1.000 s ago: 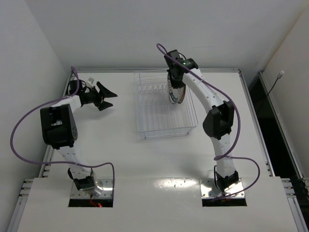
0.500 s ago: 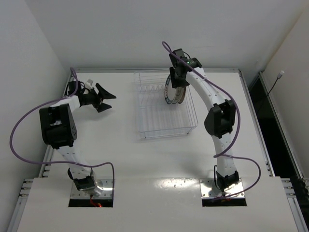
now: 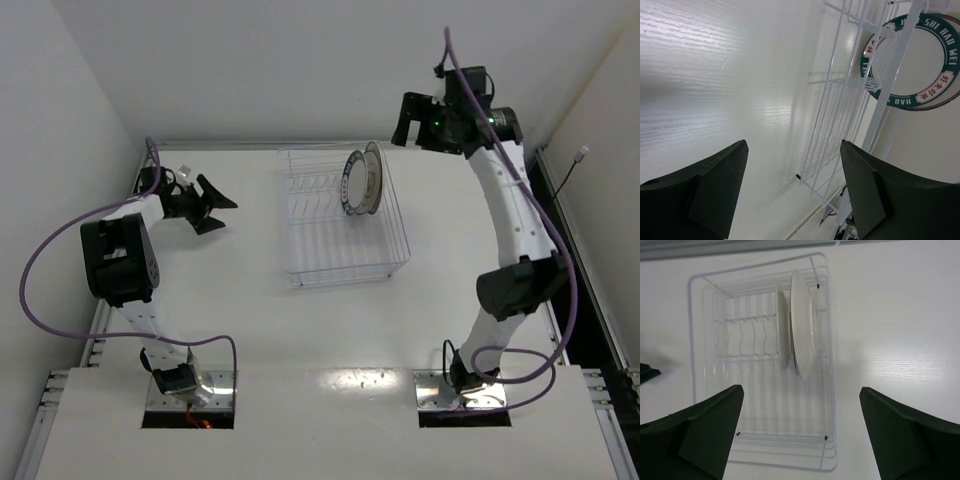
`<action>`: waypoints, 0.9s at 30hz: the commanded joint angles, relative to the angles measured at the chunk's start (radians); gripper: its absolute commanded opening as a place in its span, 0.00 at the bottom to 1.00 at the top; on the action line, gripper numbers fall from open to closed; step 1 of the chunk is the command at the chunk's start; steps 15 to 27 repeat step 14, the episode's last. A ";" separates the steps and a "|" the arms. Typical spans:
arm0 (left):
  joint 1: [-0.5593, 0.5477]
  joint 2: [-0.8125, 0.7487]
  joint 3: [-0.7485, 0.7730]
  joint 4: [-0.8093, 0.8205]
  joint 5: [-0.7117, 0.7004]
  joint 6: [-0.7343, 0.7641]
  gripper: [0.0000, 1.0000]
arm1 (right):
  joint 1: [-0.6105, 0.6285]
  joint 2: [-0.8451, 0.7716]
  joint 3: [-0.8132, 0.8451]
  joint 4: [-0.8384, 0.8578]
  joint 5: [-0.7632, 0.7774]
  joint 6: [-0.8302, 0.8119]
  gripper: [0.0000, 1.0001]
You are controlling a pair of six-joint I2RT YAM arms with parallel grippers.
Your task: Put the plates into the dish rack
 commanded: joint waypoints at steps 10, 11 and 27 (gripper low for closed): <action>0.013 0.023 0.071 -0.057 -0.030 0.049 0.72 | -0.149 -0.313 -0.597 0.101 -0.147 0.096 1.00; 0.013 0.023 0.071 -0.057 -0.039 0.049 0.72 | -0.149 -0.336 -0.645 0.113 -0.147 0.105 1.00; 0.013 0.023 0.059 -0.057 -0.039 0.049 0.72 | -0.149 -0.347 -0.670 0.124 -0.138 0.114 1.00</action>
